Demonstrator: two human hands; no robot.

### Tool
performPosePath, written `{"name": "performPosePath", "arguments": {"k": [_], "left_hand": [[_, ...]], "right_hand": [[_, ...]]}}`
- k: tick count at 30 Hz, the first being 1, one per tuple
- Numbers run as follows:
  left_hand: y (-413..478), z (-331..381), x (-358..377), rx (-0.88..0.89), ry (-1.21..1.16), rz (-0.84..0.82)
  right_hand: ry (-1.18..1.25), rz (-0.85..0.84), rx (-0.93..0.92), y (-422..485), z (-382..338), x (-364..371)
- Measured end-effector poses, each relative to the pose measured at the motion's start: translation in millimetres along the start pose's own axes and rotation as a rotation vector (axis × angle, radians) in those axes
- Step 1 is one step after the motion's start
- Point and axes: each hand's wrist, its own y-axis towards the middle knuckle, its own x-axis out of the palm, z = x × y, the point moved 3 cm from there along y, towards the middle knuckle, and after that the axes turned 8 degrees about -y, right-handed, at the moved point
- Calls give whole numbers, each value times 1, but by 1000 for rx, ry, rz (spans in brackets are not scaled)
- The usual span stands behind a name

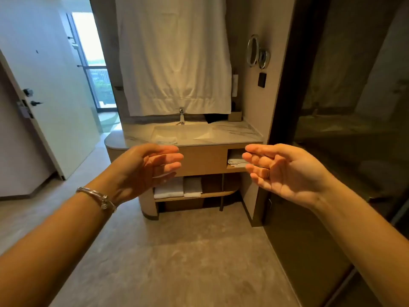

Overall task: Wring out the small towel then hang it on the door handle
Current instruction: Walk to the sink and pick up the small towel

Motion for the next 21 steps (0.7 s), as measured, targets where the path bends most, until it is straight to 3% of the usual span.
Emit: {"name": "performPosePath", "arguments": {"k": [8, 21], "left_hand": [[54, -9, -6, -95, 53, 11], [119, -47, -34, -301, -44, 59]], "right_hand": [[39, 9, 50, 50, 0, -17], [134, -79, 294, 157, 45, -12]]}}
